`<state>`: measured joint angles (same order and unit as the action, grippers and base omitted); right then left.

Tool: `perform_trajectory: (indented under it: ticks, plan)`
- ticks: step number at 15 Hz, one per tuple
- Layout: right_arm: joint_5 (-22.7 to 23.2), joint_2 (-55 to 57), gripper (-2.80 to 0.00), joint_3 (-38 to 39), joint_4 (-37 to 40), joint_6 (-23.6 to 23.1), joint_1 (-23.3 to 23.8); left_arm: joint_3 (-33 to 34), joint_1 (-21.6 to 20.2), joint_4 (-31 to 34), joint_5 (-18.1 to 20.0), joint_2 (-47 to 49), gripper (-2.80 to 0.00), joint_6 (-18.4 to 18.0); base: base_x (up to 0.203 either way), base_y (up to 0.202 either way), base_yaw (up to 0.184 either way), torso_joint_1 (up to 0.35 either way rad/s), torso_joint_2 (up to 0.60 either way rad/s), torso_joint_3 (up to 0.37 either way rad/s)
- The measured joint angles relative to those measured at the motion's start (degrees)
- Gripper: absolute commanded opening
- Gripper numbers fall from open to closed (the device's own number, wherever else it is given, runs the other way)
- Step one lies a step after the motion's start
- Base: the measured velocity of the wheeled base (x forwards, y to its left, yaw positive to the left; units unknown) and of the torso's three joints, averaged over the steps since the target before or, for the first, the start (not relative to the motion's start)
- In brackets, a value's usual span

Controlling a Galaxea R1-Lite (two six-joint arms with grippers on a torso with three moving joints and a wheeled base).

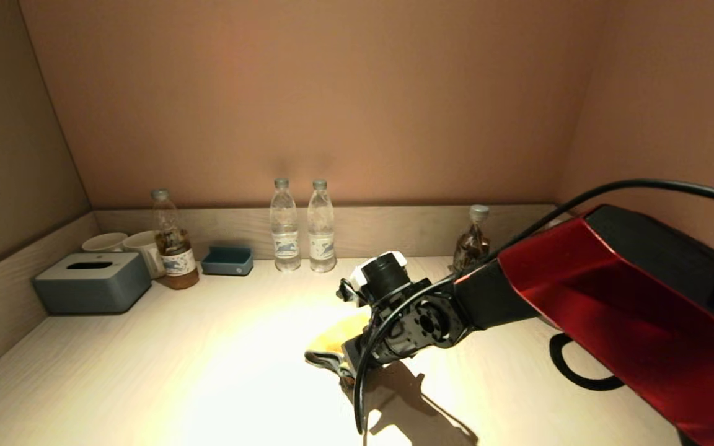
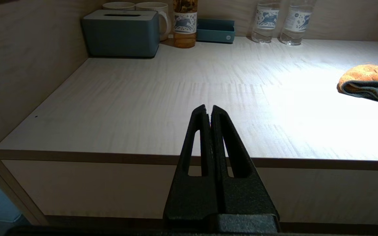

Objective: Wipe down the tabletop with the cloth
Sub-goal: Sweep the stains on the table

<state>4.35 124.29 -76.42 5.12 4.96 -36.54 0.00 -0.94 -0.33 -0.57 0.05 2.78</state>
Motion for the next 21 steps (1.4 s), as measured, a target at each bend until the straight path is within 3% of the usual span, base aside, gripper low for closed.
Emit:
perform_trajectory:
  ticks: [8,21]
  plan:
    - [1.5,-7.4,-2.8,7.8,-1.7,-0.1,-3.7,0.0,0.0,0.0,0.0,0.0,-2.8,0.0,0.0,0.0,0.0,0.0,0.0,0.0]
    - [5.5,-6.1,-2.8,8.1,-3.5,-0.3,-4.0,0.0,0.0,0.0,0.0,0.0,-2.8,0.0,0.0,0.0,0.0,0.0,0.0,0.0]
